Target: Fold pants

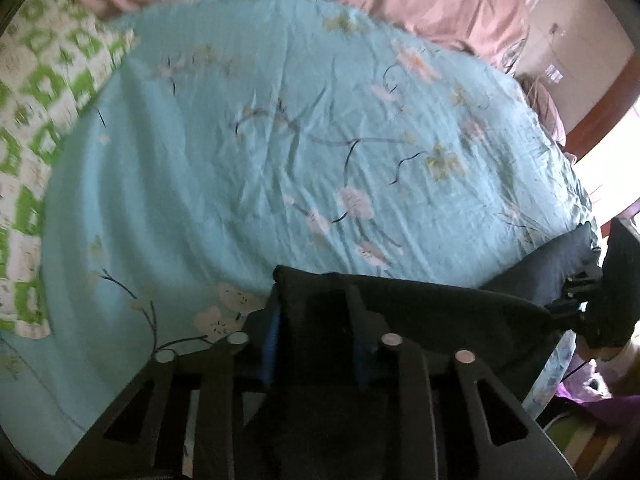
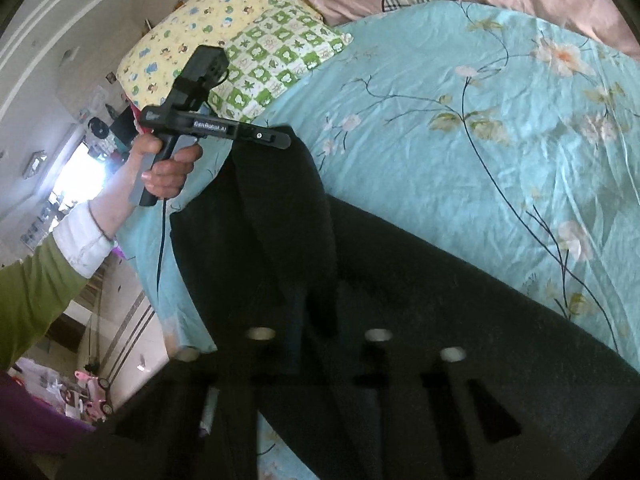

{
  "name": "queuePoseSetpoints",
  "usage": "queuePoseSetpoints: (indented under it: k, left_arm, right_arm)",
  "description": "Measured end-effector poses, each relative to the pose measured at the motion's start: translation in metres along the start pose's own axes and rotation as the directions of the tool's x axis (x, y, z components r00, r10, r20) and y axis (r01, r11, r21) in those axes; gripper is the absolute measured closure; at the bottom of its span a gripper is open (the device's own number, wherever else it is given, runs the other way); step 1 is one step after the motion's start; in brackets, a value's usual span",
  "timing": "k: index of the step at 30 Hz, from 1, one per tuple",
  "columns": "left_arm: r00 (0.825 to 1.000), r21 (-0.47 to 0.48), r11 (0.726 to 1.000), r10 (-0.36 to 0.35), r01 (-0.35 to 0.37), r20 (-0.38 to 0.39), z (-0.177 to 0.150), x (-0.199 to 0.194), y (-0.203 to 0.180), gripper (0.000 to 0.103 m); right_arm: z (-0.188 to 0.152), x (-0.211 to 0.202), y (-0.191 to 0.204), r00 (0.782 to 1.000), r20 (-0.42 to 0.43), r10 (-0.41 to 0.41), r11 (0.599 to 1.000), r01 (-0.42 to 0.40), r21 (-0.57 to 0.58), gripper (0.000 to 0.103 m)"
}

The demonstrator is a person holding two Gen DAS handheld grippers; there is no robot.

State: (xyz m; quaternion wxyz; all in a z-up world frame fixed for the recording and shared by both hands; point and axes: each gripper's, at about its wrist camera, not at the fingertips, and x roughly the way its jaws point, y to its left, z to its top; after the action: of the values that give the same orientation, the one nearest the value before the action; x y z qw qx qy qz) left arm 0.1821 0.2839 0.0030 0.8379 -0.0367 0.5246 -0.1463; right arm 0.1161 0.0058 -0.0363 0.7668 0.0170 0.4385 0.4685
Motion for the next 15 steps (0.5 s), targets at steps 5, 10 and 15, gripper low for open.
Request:
queuePoseSetpoints:
  k: [5, 10, 15]
  left_arm:
    - [0.995, 0.039, 0.999, 0.015, -0.019, 0.102, -0.008, -0.036, -0.016, 0.096]
    - [0.980, 0.070, 0.997, 0.030, -0.044, 0.198, -0.033, -0.073, -0.034, 0.098]
    - [0.957, 0.056, 0.996, 0.046, -0.065, 0.287, -0.069, -0.101, -0.044, 0.098]
  right_arm:
    - [0.000, -0.011, 0.006, 0.999, 0.051, -0.008, 1.000, 0.008, -0.007, 0.096]
    - [-0.004, -0.022, 0.019, 0.996, 0.088, 0.004, 0.999, -0.001, -0.035, 0.096]
    - [-0.018, -0.028, 0.040, 0.994, 0.104, -0.013, 0.994, 0.024, -0.108, 0.096]
